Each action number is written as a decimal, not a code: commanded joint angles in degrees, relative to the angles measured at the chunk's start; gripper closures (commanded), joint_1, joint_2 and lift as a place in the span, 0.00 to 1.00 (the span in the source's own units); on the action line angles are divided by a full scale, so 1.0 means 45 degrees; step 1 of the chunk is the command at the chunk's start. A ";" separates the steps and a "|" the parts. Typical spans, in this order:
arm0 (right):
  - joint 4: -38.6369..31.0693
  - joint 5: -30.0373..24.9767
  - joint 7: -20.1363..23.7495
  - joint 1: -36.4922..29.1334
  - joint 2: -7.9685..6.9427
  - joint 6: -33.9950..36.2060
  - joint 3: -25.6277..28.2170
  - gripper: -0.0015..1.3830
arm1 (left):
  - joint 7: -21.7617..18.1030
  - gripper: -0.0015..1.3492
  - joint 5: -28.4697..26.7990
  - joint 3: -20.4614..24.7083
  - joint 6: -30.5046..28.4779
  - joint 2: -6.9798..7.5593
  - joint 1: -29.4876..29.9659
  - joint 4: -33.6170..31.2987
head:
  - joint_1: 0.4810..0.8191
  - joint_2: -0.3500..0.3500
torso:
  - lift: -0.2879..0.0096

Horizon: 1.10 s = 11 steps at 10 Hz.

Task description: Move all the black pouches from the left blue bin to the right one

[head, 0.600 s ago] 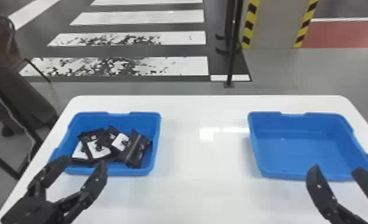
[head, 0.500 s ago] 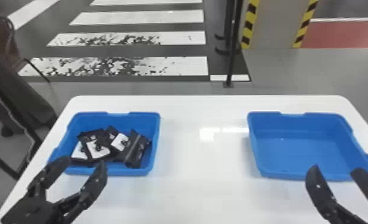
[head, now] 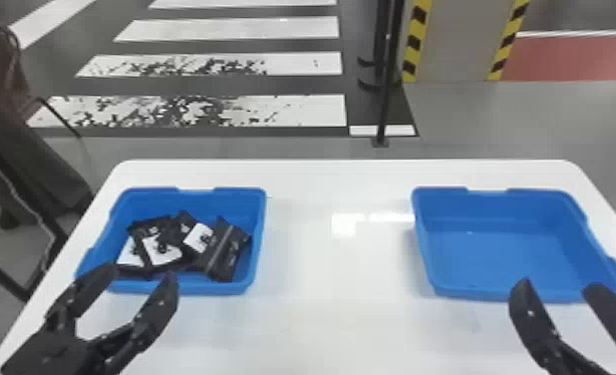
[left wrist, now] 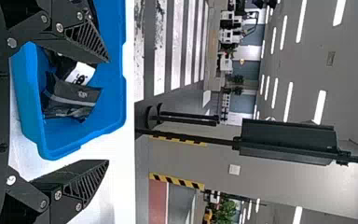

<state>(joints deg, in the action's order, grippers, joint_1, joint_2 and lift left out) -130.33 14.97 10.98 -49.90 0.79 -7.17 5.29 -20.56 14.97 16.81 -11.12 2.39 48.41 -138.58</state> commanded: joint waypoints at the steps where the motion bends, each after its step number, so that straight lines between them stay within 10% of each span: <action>1: 0.0008 0.0050 0.0001 -0.0004 0.0000 0.0000 0.0017 0.21 | -0.0020 0.22 0.0000 0.0074 -0.0590 0.0016 -0.0165 -0.0001 | 0.63 0.58 | 0.50; 11: 0.0071 0.0279 0.0021 0.0090 0.0000 0.0281 -0.0110 0.21 | -0.0704 0.22 -0.1473 -0.0155 -0.6121 0.0778 -0.5477 0.2718 | 0.63 0.61 | 0.50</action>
<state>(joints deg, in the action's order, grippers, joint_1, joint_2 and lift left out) -130.00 16.21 11.07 -49.65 0.79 -6.00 4.94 -23.59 8.33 16.23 -36.92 5.50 25.52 -127.87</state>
